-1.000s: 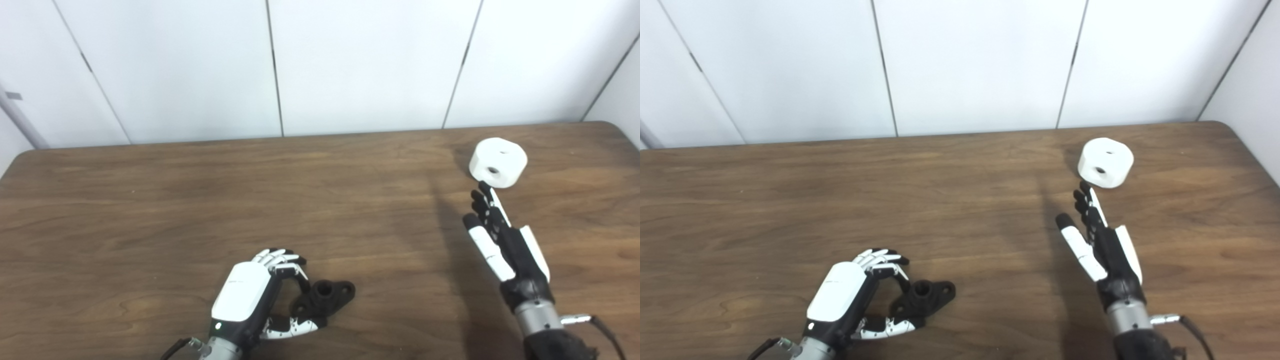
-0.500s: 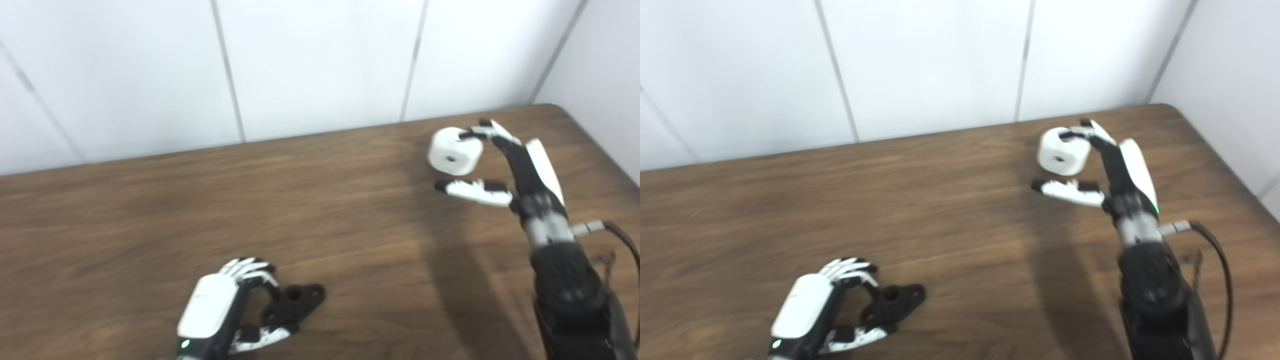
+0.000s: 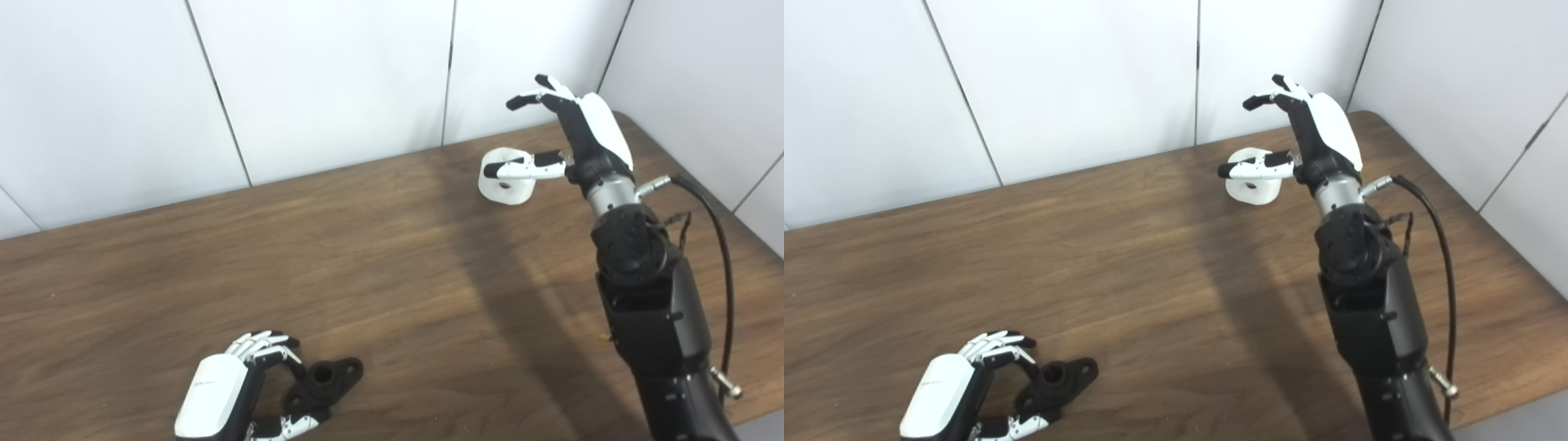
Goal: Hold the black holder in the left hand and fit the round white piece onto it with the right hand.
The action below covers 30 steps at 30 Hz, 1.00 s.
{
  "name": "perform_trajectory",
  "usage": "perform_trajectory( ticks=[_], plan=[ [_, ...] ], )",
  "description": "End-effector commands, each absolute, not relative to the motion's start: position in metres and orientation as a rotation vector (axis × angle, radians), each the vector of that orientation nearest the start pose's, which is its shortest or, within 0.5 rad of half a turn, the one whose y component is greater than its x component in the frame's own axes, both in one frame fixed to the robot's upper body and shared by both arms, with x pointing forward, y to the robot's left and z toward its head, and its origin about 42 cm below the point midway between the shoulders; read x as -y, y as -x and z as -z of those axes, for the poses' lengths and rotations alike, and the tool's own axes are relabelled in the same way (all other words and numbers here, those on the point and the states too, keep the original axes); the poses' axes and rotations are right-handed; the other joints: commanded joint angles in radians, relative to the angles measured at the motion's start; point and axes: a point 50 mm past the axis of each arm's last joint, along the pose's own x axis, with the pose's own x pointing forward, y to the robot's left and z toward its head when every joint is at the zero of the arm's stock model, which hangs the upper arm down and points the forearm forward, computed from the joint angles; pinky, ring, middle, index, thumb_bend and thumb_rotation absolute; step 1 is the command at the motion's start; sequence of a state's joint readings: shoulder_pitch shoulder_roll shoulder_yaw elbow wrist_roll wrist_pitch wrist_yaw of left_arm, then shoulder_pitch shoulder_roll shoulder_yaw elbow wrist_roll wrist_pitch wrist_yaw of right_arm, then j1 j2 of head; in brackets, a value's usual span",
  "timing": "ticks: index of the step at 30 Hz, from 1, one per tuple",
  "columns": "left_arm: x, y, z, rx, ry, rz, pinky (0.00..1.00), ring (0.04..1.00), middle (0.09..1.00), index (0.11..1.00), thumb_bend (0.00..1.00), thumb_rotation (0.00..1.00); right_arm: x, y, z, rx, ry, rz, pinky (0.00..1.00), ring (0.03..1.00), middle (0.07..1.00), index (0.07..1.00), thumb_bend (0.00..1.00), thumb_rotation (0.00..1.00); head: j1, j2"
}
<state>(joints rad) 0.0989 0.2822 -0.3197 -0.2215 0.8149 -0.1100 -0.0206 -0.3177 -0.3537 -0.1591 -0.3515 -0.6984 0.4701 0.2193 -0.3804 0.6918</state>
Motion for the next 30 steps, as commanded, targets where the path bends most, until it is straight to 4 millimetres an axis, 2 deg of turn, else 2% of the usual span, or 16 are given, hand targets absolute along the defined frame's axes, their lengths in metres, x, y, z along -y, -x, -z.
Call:
perform_trajectory(
  ticks=[1,7,14,22,30],
  plan=[
    [-0.212,-0.230,-0.120,0.272,-1.050,0.372,0.84,0.809,0.744,0.485,0.52,0.04,0.337,-0.350,-0.312,0.165,0.962,0.363,1.00,0.985,0.959,0.735,0.93,0.26,-0.003,0.002],
    [-0.214,-0.230,-0.122,0.272,-1.048,0.373,0.84,0.808,0.743,0.485,0.52,0.04,0.350,-0.374,-0.311,0.044,1.043,0.321,1.00,1.000,0.982,0.776,0.95,0.28,-0.007,0.000],
    [-0.213,-0.230,-0.122,0.276,-1.050,0.371,0.83,0.802,0.740,0.485,0.52,0.04,0.359,-0.392,-0.308,-0.071,1.132,0.276,1.00,1.000,0.991,0.814,0.97,0.28,-0.001,-0.001],
    [-0.214,-0.231,-0.122,0.278,-1.050,0.372,0.83,0.806,0.740,0.485,0.52,0.04,0.363,-0.405,-0.307,-0.159,1.190,0.235,1.00,1.000,1.000,0.866,1.00,0.30,-0.003,-0.003],
    [-0.215,-0.232,-0.122,0.274,-1.054,0.368,0.83,0.809,0.739,0.485,0.52,0.04,0.365,-0.416,-0.304,-0.207,1.233,0.235,1.00,1.000,1.000,0.870,1.00,0.29,-0.002,-0.003]
  ],
)
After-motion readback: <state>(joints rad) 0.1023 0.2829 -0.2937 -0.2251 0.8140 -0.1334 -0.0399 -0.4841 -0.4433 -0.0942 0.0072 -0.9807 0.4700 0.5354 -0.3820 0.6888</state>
